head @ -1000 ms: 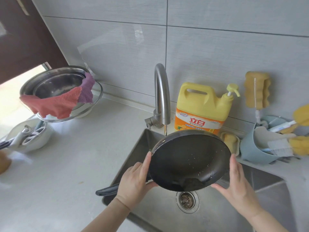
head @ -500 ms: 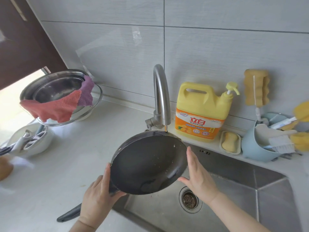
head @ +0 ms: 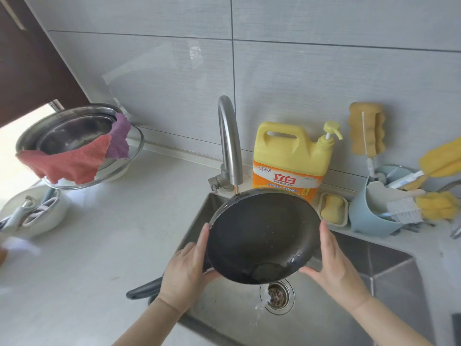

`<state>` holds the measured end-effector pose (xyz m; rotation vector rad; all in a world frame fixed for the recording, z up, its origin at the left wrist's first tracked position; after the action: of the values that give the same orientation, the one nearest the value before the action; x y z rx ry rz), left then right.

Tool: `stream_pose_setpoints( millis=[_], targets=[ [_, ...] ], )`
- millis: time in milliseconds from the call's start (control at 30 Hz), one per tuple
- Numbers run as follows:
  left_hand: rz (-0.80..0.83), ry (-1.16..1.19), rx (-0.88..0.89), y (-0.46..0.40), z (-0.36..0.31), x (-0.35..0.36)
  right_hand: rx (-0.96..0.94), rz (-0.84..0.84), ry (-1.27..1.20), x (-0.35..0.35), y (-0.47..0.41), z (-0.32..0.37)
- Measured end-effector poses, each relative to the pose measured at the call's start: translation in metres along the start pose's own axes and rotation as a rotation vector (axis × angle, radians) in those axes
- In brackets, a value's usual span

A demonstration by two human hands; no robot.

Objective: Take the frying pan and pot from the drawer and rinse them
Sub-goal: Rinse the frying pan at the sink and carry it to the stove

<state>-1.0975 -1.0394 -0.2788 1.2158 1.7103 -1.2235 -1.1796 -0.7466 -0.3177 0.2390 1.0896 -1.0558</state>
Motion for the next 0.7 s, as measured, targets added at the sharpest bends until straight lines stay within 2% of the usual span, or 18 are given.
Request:
stream_pose_setpoints(
  millis=[100,167,267,400,467,600,700],
  targets=[
    [0.111,0.043,0.023,-0.014,-0.016,0.015,0.114,0.061,-0.052,-0.015,0.008,-0.014],
    [0.262,0.048,-0.072,-0.024,-0.022,0.024,0.196,0.145,-0.079,-0.018,0.013,-0.025],
    [0.634,0.102,-0.238,-0.038,-0.02,0.042,0.32,0.321,-0.208,-0.016,0.014,-0.037],
    [1.007,0.368,-0.309,-0.044,-0.011,0.047,0.396,0.548,-0.424,-0.014,0.011,-0.033],
    [1.155,0.396,-0.292,-0.041,-0.008,0.038,0.443,0.641,-0.522,-0.014,0.014,-0.025],
    [1.437,0.337,-0.279,-0.034,0.002,0.017,0.442,0.671,-0.718,-0.006,0.016,0.001],
    [1.493,0.207,-0.317,-0.038,0.009,-0.003,0.499,0.611,-0.833,0.019,0.028,0.008]
  ],
)
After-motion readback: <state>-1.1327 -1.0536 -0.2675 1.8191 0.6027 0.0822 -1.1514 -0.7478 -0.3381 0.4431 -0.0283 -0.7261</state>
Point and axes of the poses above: each hand's wrist, its own y-axis away from the middle knuckle, its own x-axis out of the palm, z = x × y, the point moved 7 cm from there along -y, towards the middle knuckle, and after that the axes turned 11 degrees about -x, right-handed, at the moved point
